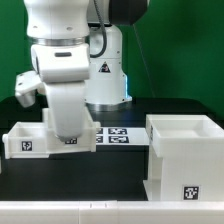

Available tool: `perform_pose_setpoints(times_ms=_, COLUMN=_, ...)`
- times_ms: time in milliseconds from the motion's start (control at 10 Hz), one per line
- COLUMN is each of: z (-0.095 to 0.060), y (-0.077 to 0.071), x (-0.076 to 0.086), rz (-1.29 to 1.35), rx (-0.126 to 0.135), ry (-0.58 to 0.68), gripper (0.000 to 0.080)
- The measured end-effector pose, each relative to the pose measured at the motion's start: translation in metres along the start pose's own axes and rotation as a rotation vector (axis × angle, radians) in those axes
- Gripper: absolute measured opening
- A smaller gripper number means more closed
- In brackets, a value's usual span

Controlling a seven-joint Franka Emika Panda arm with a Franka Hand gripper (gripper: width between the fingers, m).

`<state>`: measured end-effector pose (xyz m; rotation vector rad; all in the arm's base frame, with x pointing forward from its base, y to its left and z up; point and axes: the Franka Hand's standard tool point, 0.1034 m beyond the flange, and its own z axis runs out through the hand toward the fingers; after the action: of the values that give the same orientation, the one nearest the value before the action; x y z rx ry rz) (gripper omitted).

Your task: Assemble drawer

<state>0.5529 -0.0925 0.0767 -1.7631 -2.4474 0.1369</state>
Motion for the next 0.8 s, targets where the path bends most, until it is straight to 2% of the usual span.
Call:
perform_pose_setpoints(times_ms=100, z=-0.002, y=0.005, x=0.005, rz=-0.13, rx=0.011, ry=-0.005, gripper=0.0038)
perform_pose_setpoints(times_ms=200, z=-0.003, y=0.001, x=0.007, rz=-0.161, rx=0.013, ry=-0.002, gripper=0.0038)
perform_pose_setpoints(times_ms=500, z=0.001, y=-0.004, x=0.0, rz=-0.374, rx=0.037, ry=-0.005, gripper=0.0038)
perform_pose_setpoints(times_ms=600, z=0.006, y=-0.006, x=-0.002, rz=-0.487, rx=0.071, ry=0.024, gripper=0.0038)
perform_pose_setpoints(times_ms=700, z=0.01, y=-0.001, x=0.001, rz=-0.55, rx=0.114, ry=0.04, gripper=0.0038)
perform_pose_setpoints(times_ms=800, z=0.015, y=0.005, x=0.009, rz=-0.644, rx=0.171, ry=0.066, gripper=0.0038)
